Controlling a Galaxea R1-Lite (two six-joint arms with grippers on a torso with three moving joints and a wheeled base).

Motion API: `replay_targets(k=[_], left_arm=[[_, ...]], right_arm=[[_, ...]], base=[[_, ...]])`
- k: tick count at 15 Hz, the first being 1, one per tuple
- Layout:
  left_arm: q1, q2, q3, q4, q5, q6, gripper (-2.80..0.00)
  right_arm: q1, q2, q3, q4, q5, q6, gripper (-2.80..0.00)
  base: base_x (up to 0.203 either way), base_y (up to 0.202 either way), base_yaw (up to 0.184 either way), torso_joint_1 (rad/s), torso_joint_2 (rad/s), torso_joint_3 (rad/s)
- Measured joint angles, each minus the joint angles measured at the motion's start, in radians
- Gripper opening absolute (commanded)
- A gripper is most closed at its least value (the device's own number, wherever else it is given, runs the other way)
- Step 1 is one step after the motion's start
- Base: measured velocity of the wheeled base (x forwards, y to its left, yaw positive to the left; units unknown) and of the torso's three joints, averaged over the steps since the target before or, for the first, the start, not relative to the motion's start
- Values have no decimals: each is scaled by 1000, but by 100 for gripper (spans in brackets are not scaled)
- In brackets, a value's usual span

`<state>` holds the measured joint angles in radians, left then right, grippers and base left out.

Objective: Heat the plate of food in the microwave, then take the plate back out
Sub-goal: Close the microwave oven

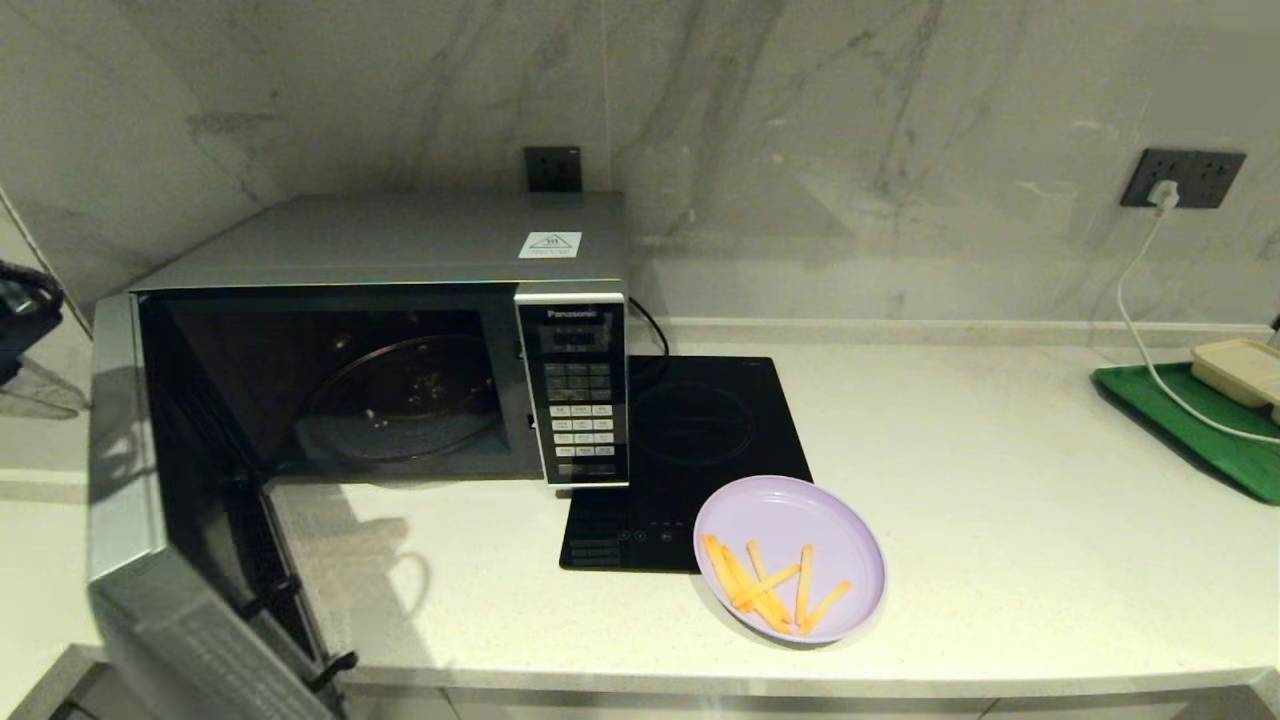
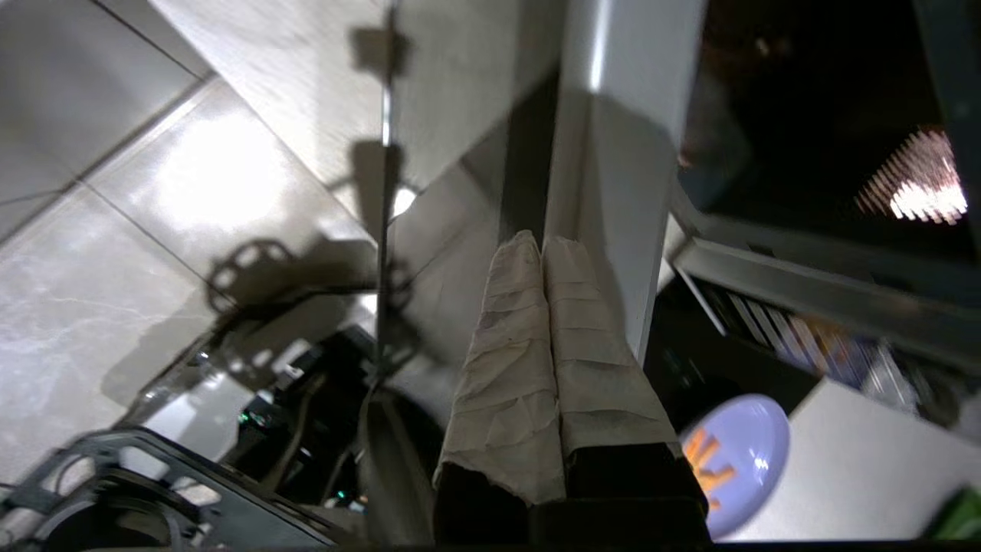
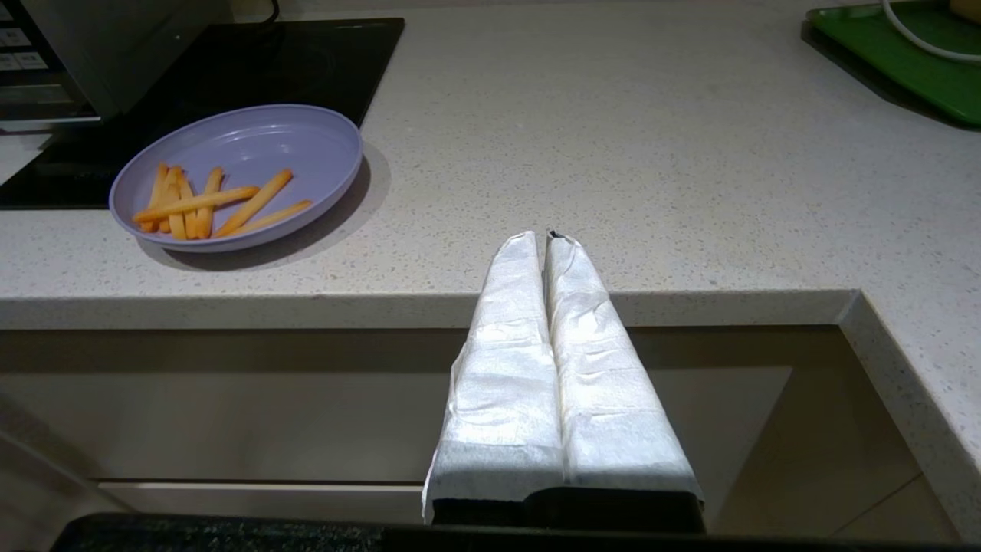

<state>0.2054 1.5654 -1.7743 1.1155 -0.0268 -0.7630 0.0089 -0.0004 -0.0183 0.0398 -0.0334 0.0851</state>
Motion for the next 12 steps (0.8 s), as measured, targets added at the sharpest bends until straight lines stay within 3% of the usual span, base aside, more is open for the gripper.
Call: replay_targets(k=[6,9,12], left_arm=[[-339,-5,7,5,100,-196,-280],[-495,-5,13,18,154,-264,-280],[-604,13,17,18,175,-287,-280]], right_arm=[[0,0,0,0,0,0,-280],[0,0,0,0,0,0,-280],[0,0,0,0,0,0,-280]], base=[[0,0,0,0,0,0],[0,0,0,0,0,0],[0,0,0,0,0,0]])
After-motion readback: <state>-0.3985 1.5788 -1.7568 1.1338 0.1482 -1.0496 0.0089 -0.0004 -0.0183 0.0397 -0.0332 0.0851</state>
